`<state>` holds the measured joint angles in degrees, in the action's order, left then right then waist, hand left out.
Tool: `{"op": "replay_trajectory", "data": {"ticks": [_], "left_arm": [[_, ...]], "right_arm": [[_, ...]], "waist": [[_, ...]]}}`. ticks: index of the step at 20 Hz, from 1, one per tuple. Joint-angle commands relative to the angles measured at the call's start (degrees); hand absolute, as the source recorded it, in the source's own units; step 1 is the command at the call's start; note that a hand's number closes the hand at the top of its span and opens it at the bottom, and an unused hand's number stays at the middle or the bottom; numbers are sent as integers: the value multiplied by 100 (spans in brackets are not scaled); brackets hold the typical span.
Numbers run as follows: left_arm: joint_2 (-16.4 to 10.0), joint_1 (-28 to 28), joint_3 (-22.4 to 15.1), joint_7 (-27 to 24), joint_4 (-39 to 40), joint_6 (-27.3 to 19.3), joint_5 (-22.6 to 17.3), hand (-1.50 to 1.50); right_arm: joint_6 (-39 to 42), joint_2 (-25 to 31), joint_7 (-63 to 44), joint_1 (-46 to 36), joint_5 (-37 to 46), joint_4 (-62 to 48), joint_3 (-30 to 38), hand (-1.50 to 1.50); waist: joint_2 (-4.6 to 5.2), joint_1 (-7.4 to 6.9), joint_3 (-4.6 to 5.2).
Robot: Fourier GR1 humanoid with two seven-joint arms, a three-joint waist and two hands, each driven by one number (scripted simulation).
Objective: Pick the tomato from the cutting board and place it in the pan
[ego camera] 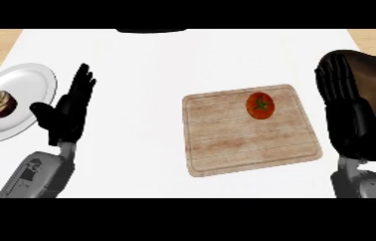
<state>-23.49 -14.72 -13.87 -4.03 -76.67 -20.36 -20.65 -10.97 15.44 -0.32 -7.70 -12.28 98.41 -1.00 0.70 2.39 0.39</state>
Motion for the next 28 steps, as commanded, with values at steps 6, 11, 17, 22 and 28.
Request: {"op": "replay_trajectory", "data": {"ticks": [6, 11, 17, 22, 28], "left_arm": [[612, -18, -582, -654, -485, 164, 459, 0], [592, 662, -750, -466, -1044, 353, 416, 0], [595, 1296, -775, -742, -1474, 431, 486, 0], [781, 897, -668, -605, -1032, 570, 539, 0], [723, 1034, -703, -597, -1173, 704, 600, 0]], "right_arm": [[1040, 574, 1216, -586, -11, 311, 214, 150], [89, 280, 2009, 1608, 866, 530, 583, -150], [186, 1028, 2019, 2018, 1683, 677, 896, -150], [414, 1434, 558, 1414, 2424, 900, 470, -150], [1067, 1868, -1347, 530, 3123, 1143, -238, -150]], "waist": [[-80, -271, -45], [-94, -170, -43], [-94, -225, -38], [-67, -254, -33], [-58, -348, -25]]}}
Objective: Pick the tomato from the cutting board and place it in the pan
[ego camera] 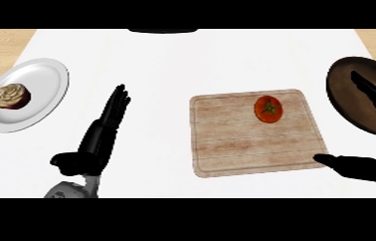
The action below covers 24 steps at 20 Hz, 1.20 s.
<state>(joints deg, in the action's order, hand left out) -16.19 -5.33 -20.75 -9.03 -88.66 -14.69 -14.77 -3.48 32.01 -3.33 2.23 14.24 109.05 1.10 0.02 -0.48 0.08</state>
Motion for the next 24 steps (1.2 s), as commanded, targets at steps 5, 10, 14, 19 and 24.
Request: {"op": "replay_trajectory", "data": {"ticks": [5, 10, 14, 19, 24], "left_arm": [[112, 4, -136, 170, -132, -42, 180, 0], [144, 52, 49, -25, 102, 127, 150, 0], [272, 329, -11, -177, 39, 68, 366, 0], [386, 640, 193, -46, -288, 362, 470, 0], [454, 264, 566, 33, 83, 574, 627, 0]], "right_arm": [[1074, 431, -1857, -1037, 1127, -459, -1147, -150], [1311, -1, -2140, -1715, 1915, -1312, -1862, -150], [1730, -363, -2432, -2150, 2080, -1880, -1934, -150], [1755, -873, -2293, -1885, 2530, -1820, -1684, -150], [1886, -920, -2113, -1601, 2738, -1736, -1405, -150]], "waist": [[13, -130, 2], [19, -65, -5], [5, -17, -6], [-6, 31, -8], [-4, 50, -8]]}}
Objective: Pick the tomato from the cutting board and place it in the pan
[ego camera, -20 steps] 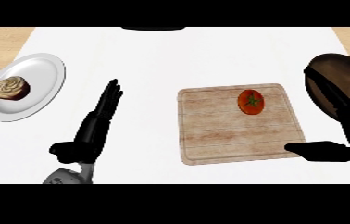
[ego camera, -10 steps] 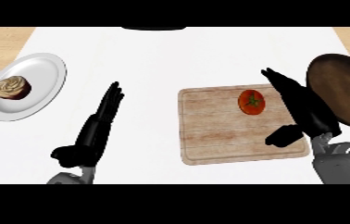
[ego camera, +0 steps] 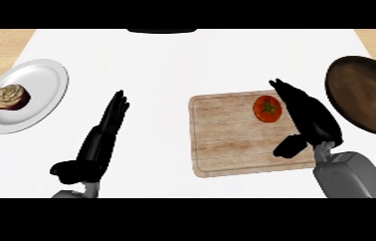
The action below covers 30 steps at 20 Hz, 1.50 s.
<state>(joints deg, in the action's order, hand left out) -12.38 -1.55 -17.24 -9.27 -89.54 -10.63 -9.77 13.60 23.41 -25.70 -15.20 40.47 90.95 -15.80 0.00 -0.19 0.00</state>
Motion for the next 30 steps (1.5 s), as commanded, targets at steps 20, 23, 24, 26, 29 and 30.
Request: {"op": "replay_trajectory", "data": {"ticks": [20, 23, 24, 26, 29, 30], "left_arm": [[742, -254, 321, 407, 92, 236, 587, 0], [639, -216, 500, -145, 514, 473, 572, 0], [677, -106, 399, 304, -13, 366, 643, 0], [456, 95, 543, 429, -335, 520, 526, 0], [571, -74, 604, 454, -214, 506, 609, 0], [658, 289, 432, 252, -383, 456, 734, 0]], "right_arm": [[104, -1007, 674, -1174, 906, -2432, 593, 150], [-254, -748, 1469, -1006, 1288, -2731, 351, 150], [-399, -1035, 1202, -1010, 1424, -2708, 338, 150], [-495, -653, 1774, -1224, 1432, -3248, 593, 150], [-828, -686, 2010, -1165, 1583, -3398, 685, 150], [-669, -841, 1565, -995, 1643, -2844, 612, 150]], "waist": [[7, -16, 0], [12, -1, 1], [2, -10, -1], [6, -38, -2], [6, -15, -2], [-3, -3, 0]]}}
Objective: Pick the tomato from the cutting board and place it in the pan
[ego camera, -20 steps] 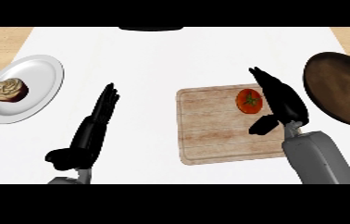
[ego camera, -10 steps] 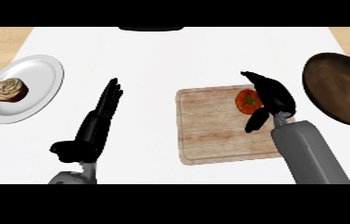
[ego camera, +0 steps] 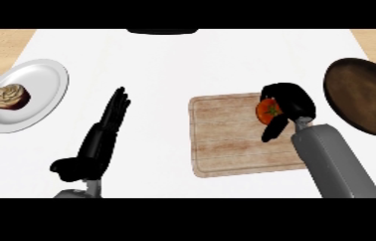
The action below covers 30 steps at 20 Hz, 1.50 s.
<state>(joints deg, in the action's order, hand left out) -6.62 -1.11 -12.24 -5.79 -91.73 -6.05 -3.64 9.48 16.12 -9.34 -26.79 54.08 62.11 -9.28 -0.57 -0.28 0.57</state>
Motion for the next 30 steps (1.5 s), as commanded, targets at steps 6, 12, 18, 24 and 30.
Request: {"op": "replay_trajectory", "data": {"ticks": [6, 12, 18, 24, 30], "left_arm": [[51, 206, -72, 162, -291, 90, 135, 0], [108, 170, 102, -181, 67, 124, 71, 0], [12, 75, 370, 4, 161, 26, 17, 0], [46, -32, 249, 263, -134, 91, 39, 0], [100, 78, 214, -239, 261, 269, 88, 0]], "right_arm": [[-899, 40, -17, 405, 530, 672, 92, 150], [-1140, 396, 596, 1629, 182, 2458, 122, 150], [-507, 1366, 2099, 3259, -950, 4429, 217, 150], [-575, 1223, 2393, 4371, -2245, 5505, 1411, 150], [63, 1254, 1962, 3887, -3534, 4869, 2654, 150]], "waist": [[44, 31, -57], [19, 161, -53], [-28, 424, -49], [29, 184, -58], [58, 63, -56]]}}
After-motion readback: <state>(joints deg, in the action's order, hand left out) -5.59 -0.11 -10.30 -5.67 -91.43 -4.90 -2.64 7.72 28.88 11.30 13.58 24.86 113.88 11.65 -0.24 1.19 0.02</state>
